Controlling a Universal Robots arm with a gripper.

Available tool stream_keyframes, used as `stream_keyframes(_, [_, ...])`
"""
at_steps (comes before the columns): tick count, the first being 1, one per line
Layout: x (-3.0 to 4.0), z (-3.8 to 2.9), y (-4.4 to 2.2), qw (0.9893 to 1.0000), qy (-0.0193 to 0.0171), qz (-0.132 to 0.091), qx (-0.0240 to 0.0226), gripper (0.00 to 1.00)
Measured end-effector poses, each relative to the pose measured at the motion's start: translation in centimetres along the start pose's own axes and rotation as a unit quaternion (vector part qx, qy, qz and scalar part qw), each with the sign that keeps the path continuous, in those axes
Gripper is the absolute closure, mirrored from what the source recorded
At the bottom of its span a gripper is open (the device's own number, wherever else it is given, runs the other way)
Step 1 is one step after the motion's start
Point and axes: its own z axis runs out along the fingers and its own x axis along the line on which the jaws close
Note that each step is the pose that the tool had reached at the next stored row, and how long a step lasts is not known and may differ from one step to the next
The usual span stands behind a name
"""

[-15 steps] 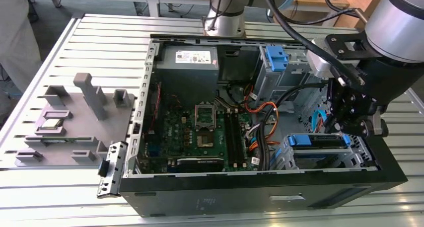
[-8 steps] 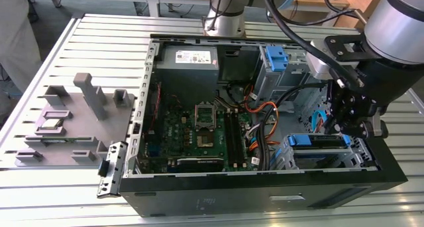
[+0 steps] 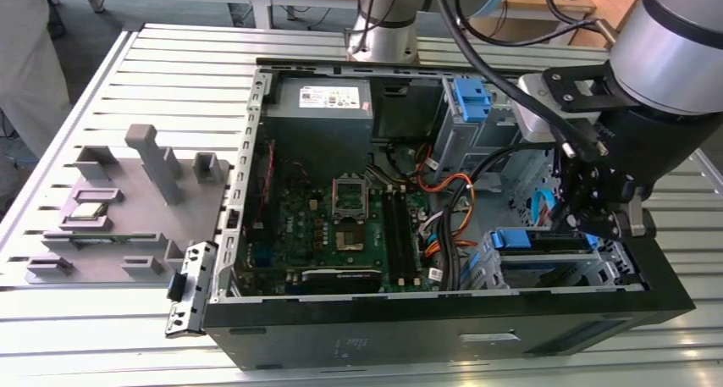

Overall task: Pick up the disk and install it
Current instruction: 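Insert the first disk wire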

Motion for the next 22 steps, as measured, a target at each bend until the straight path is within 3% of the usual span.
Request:
stream_keyframes(4, [0.06,0.04,0.32,1.0000,-0.0013,-0.001,0.0060,0.84])
stream_keyframes(8, [0.07,0.05,0.34,1.0000,-0.0019,-0.002,0.0065,0.84])
stream_keyframes(15, [0.10,0.40,0.51,0.9998,-0.0181,-0.001,0.0118,0.84])
stream_keyframes(18, [0.14,0.67,0.57,0.9997,-0.0205,-0.002,0.0134,0.84])
stream_keyframes(22, [0.24,0.93,0.61,0.9997,-0.0210,-0.002,0.0145,0.84])
